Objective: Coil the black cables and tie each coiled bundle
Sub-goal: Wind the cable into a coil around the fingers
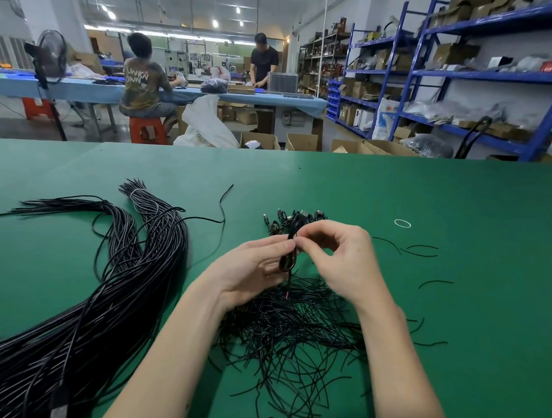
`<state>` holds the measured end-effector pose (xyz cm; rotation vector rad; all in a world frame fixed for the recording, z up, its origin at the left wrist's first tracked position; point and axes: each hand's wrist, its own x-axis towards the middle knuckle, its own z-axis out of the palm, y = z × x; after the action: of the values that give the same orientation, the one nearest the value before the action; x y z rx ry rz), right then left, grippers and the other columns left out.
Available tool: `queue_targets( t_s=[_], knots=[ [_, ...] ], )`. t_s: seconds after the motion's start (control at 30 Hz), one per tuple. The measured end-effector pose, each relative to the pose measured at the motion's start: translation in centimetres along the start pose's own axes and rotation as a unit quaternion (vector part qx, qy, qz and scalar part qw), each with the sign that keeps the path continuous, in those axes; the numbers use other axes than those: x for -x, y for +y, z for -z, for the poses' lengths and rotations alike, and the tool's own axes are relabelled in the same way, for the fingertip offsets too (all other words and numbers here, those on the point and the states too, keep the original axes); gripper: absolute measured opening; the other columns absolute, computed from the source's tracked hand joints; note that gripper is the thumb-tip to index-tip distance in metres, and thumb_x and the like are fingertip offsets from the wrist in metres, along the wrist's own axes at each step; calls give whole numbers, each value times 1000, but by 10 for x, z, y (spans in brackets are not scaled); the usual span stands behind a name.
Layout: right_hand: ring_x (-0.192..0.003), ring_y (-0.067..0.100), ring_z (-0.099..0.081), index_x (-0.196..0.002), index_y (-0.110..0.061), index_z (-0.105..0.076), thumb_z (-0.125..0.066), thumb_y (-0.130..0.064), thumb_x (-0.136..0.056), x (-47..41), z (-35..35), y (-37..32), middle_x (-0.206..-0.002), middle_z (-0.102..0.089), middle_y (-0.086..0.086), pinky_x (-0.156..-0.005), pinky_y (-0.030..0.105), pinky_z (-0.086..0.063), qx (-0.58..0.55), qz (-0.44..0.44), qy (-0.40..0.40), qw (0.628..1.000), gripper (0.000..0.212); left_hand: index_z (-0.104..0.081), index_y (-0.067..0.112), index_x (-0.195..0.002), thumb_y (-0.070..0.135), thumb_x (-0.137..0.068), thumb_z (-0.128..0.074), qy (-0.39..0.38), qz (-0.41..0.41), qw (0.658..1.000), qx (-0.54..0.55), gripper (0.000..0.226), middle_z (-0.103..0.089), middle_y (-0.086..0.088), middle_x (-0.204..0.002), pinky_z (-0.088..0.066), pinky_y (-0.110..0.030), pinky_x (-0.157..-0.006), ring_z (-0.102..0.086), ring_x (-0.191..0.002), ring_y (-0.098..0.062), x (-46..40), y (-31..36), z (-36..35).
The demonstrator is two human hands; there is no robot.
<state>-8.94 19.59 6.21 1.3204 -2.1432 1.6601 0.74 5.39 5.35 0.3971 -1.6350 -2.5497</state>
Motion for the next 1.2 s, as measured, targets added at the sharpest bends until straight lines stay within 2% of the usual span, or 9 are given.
queue_targets(
  t_s=[0.13,0.3,0.43,0.63,0.7,0.8,0.93,1.07,1.2],
  knots=[
    [-76,6,-70,-78,-39,-72,-80,-11,-86,-1,-5,-1,-80,-74,-18,-74,14,-53,9,4,4,1000,30,-77,10,-108,22,-67,-79,41,-55,997,-35,43,-71,2,-95,-38,-25,-76,-54,-75,-4,0,-2,7],
    [-73,8,-71,-78,-32,-77,-81,-11,-86,-1,-6,-2,-76,-77,-10,-74,22,-58,-66,-58,10,996,23,-79,13,-104,22,-63,-84,55,-167,981,-82,42,-76,-7,-110,-48,-26,-92,-68,-103,-14,-2,-2,8],
    [-65,9,-65,-80,-19,-80,-79,-4,-85,-2,-3,-2,-71,-75,1,-68,21,-56,-190,-157,-12,969,15,-82,19,-96,11,-72,-84,77,-290,938,-176,26,-78,-4,-101,-54,-23,-85,-72,-96,-15,-3,-4,10],
    [-54,9,-61,-98,8,-69,-65,7,-89,2,-5,9,-69,-70,9,-51,15,-52,-436,-413,-60,797,10,-79,35,-96,16,-77,-84,94,-375,831,-401,27,-75,19,-92,-47,-14,-82,-66,-90,-3,-2,-3,18],
    [-55,9,-62,-96,6,-69,-65,4,-90,7,-13,13,-70,-70,9,-52,15,-53,-482,-426,-45,764,8,-79,27,-99,13,-79,-83,95,-343,851,-386,25,-76,16,-94,-49,-13,-85,-70,-93,-4,-3,-6,20],
    [-64,10,-68,-103,-6,-74,-72,-7,-92,10,-21,17,-83,-76,6,-61,18,-56,-393,-363,-26,844,11,-77,15,-109,11,-83,-79,109,-242,929,-257,26,-78,3,-99,-54,-18,-79,-73,-95,-10,-6,-13,22],
    [-73,17,-71,-101,-32,-76,-77,-17,-90,11,-20,22,-96,-78,-14,-70,27,-58,-94,-171,18,981,19,-71,11,-110,14,-83,-77,112,-162,974,-108,28,-77,-1,-95,-55,-21,-71,-68,-84,-8,-11,-17,17],
    [-67,2,-61,-92,-37,-78,-79,-31,-88,16,-20,25,-89,-74,-27,-66,11,-49,-23,-101,34,994,8,-69,16,-108,25,-71,-79,71,-143,983,-91,38,-75,5,-88,-53,-23,-74,-65,-77,-4,-11,-15,12],
    [-71,7,-64,-93,-37,-79,-80,-34,-86,17,-19,32,-96,-72,-26,-64,11,-47,7,-42,49,998,8,-70,13,-108,19,-75,-75,65,-119,990,-42,34,-72,3,-84,-49,-28,-83,-63,-70,-6,-12,-15,10]
  ],
)
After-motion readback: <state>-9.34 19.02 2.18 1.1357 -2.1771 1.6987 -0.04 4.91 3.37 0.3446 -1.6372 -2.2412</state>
